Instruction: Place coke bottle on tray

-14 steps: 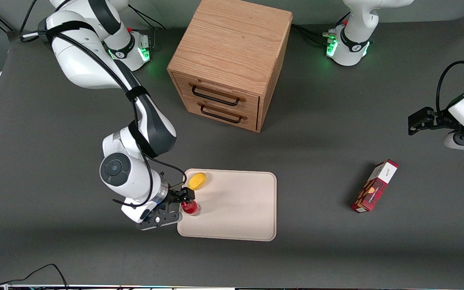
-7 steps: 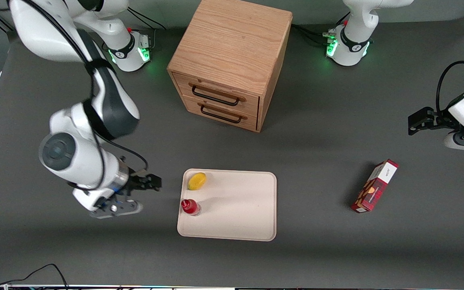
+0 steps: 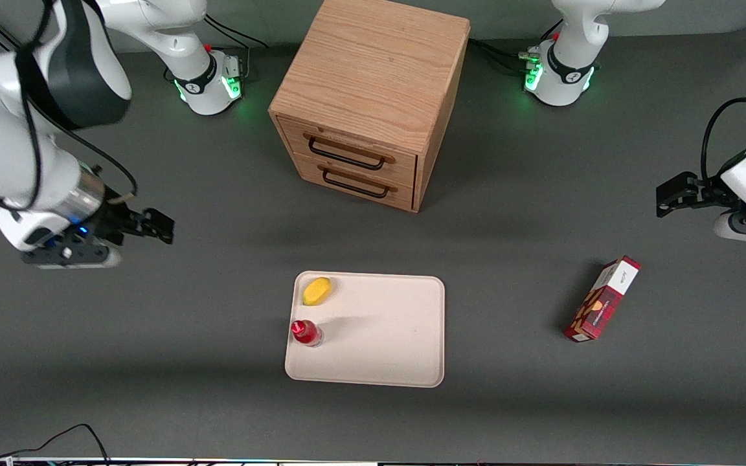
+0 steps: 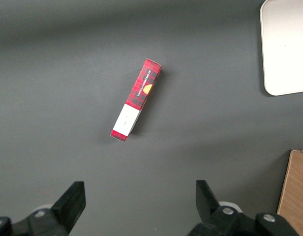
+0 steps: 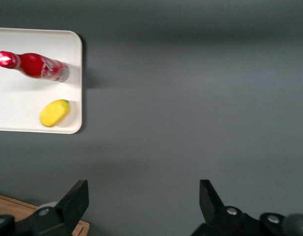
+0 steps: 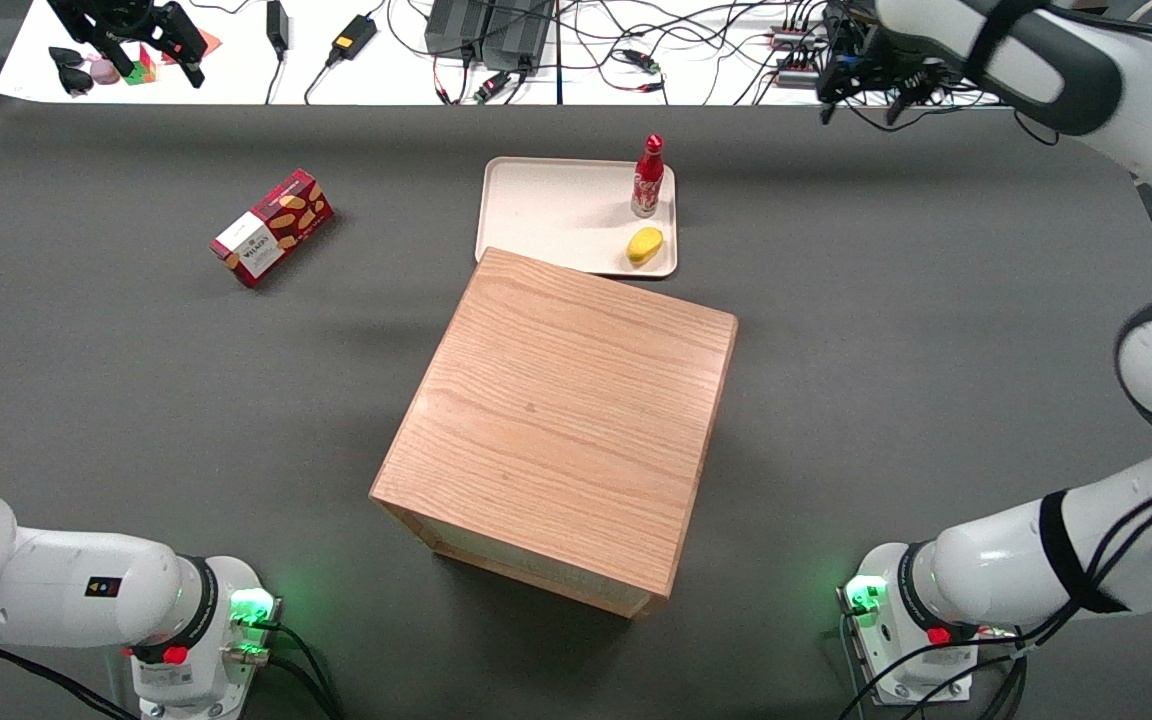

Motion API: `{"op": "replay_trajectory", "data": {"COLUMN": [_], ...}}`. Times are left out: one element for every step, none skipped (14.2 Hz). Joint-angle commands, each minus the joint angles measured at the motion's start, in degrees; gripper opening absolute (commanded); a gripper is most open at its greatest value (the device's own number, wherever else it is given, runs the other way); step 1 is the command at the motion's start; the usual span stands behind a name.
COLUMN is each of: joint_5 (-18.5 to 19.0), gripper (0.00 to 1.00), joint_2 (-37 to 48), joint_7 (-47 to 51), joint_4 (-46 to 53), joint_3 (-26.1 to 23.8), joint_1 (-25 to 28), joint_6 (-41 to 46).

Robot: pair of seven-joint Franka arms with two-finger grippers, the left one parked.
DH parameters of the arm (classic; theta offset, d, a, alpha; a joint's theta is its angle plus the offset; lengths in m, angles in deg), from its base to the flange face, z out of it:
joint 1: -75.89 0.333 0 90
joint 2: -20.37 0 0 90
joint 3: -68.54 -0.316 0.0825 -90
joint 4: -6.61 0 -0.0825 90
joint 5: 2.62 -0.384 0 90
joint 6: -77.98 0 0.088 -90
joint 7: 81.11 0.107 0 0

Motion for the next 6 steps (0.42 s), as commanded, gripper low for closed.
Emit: {"op": "replay_trajectory", "data": {"joint_5": [-0.7,-0.7,-0.7,-0.7,-0.7,-0.7], "gripper": [1.0,1.0,1.0,1.0,1.0,1.0], "joint_2": [5.7,6.5,6.7,6.8,6.8,6.8], "joint_7": [0.0,0.0,0.0,0.0,0.0,0.1], "joint_4": [-4.8,-4.8,-4.8,-4.7,-4.6,-4.5], "joint_3": [-0.8,-0.7,-0.7,-0.7,-0.7,-0.7], "joint_1": [-2.7,-2.8,-2.9,-3.2,-3.4,-3.5], "joint_6": [1.4,1.8,2.0,2.0,2.0,2.0]}}
